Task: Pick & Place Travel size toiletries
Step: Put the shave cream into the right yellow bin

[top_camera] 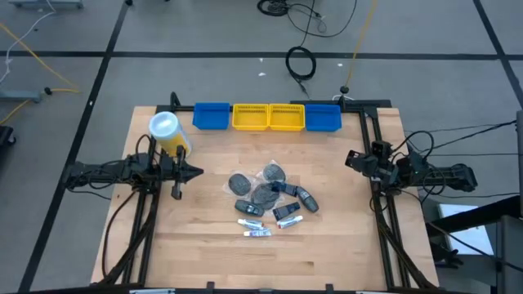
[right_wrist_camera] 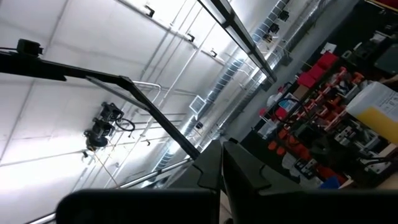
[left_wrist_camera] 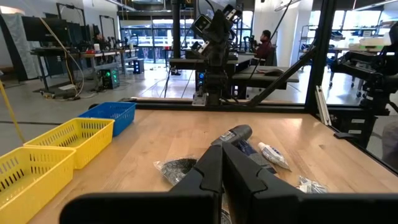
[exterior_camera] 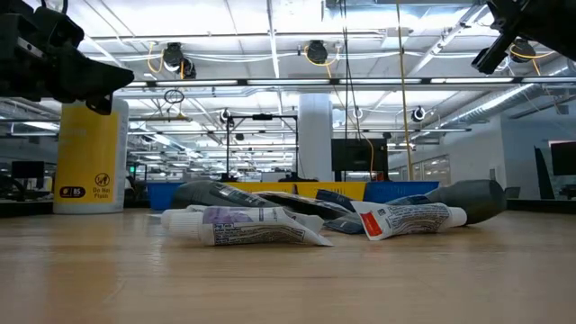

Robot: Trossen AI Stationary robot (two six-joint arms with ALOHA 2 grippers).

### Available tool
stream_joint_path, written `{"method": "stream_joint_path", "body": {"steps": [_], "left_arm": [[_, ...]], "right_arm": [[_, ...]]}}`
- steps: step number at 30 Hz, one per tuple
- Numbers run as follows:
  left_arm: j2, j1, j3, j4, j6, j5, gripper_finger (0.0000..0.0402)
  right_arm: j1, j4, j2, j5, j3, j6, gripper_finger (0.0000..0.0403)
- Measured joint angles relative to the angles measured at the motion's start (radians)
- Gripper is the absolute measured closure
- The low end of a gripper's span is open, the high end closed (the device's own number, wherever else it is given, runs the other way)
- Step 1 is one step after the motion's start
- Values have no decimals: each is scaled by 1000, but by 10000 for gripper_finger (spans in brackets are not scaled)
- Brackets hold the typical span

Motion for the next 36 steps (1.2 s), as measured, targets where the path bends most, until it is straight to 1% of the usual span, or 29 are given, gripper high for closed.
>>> {"method": "stream_joint_path", "body": {"steps": [9, 10, 13, 17, 20, 23, 25, 27, 29, 32, 33, 36], "left_arm": [[0, 0, 0, 0, 0, 0, 392], [0, 0, 0, 0, 0, 0, 391], [0, 0, 0, 0, 0, 0, 392], [0, 0, 0, 0, 0, 0, 391], [0, 0, 0, 0, 0, 0, 391], [0, 0, 0, 0, 0, 0, 391], [0, 0, 0, 0, 0, 0, 392], [0, 0, 0, 2, 0, 0, 391], [0, 0, 0, 5, 0, 0, 392], [0, 0, 0, 20, -1, 0, 392], [0, 0, 0, 28, -3, 0, 391], [0, 0, 0, 32, -2, 0, 392]], "right_arm": [[0, 7, 0, 11, 0, -12, 394], [0, 9, 0, 28, 0, -46, 394], [1, -18, 27, 77, 0, -249, 394], [2, -21, 153, 142, 12, -406, 394], [1, -23, 293, 184, 49, -540, 394], [-1, -29, 439, 193, 80, -707, 394], [-4, 33, 523, 188, 97, -819, 394], [-7, 119, 584, 184, 98, -884, 394], [-7, 208, 636, 185, 98, -883, 394], [-8, 356, 689, 185, 101, -767, 394], [-8, 390, 702, 185, 103, -756, 394], [-8, 412, 739, 185, 104, -804, 394]]}}
